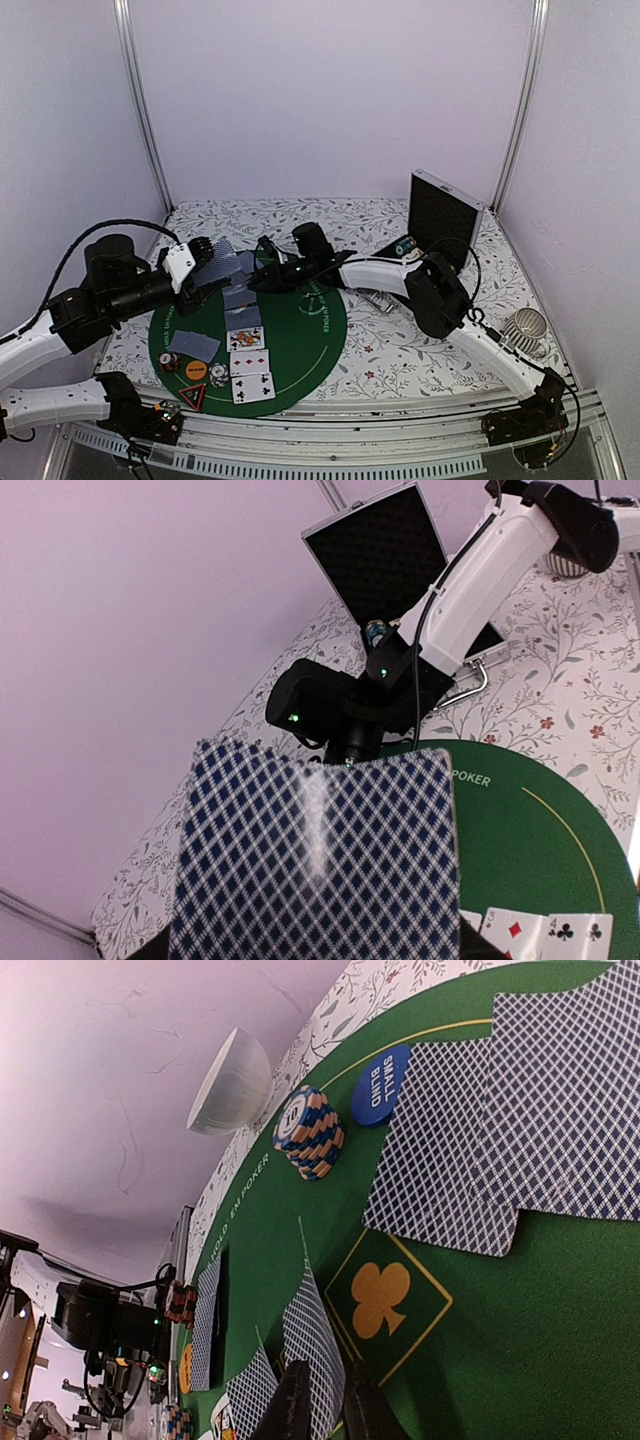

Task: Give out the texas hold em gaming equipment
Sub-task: Distribute the poker card in the community card area, then pass from the left arm to the right

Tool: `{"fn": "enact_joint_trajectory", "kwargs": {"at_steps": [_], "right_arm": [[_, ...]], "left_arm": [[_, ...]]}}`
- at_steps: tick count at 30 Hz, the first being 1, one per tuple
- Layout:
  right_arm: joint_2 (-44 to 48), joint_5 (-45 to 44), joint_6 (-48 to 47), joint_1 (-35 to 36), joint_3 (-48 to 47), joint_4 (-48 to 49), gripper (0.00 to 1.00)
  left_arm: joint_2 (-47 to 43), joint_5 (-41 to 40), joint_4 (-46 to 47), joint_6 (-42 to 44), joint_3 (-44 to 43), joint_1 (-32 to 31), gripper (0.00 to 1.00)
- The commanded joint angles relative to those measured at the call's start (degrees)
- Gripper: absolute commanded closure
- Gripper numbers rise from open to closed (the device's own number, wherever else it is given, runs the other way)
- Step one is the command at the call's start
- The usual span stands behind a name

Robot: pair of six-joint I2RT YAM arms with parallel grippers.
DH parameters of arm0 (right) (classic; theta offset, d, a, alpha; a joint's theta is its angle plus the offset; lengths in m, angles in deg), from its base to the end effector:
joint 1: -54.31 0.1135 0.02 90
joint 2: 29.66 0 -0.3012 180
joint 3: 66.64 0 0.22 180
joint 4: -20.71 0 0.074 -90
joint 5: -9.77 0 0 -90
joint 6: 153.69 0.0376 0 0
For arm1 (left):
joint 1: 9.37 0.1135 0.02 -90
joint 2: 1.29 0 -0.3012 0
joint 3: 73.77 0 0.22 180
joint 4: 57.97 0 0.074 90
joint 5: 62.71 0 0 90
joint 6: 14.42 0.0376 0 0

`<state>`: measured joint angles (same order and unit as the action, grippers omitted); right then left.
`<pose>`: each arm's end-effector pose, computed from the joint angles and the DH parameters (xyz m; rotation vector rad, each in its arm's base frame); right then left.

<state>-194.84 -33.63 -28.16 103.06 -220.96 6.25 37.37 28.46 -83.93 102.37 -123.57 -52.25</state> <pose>0.3866 0.4823 0.1064 -0.8653 2.1565 1.6682 0.0790 -0.0744 0.3156 1.0599 1.4977 -0.2162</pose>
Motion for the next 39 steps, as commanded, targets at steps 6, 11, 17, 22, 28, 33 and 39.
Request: {"fn": "enact_joint_trajectory", "kwargs": {"at_steps": [6,11,17,22,28,33,39], "right_arm": [[4.3,-4.1,-5.0,0.2,0.9,-5.2,0.72],[8.1,-9.1,-8.9,0.3,1.6,-9.6,0.39],[17.8,-11.5,-14.2,0.4,6.2,-12.6,0.01],[29.3,-8.8,-19.0,0.2,13.5,-13.7,0.01],[41.7,-1.6,-21.6,0.2,23.8,-13.5,0.01],[44.3,6.5,-15.7,0.9,28.2,-7.6,0.05],[42.6,6.0,-14.6,4.3,24.9,-8.4,0.16]], "left_arm": [[-0.2,1.0,1.4,-0.3,0.1,-0.4,0.45],[-0.3,1.1,1.4,-0.3,0.1,-0.4,0.45],[-0.3,1.1,1.4,-0.2,0.1,-0.5,0.45],[-0.3,1.4,1.4,-0.2,0.1,-0.5,0.45],[-0.4,1.6,1.4,0.0,0.1,-0.5,0.45],[-0.4,1.6,1.4,0.0,0.1,-0.5,0.45],[-0.3,1.6,1.4,0.1,0.1,-0.5,0.45]]}}
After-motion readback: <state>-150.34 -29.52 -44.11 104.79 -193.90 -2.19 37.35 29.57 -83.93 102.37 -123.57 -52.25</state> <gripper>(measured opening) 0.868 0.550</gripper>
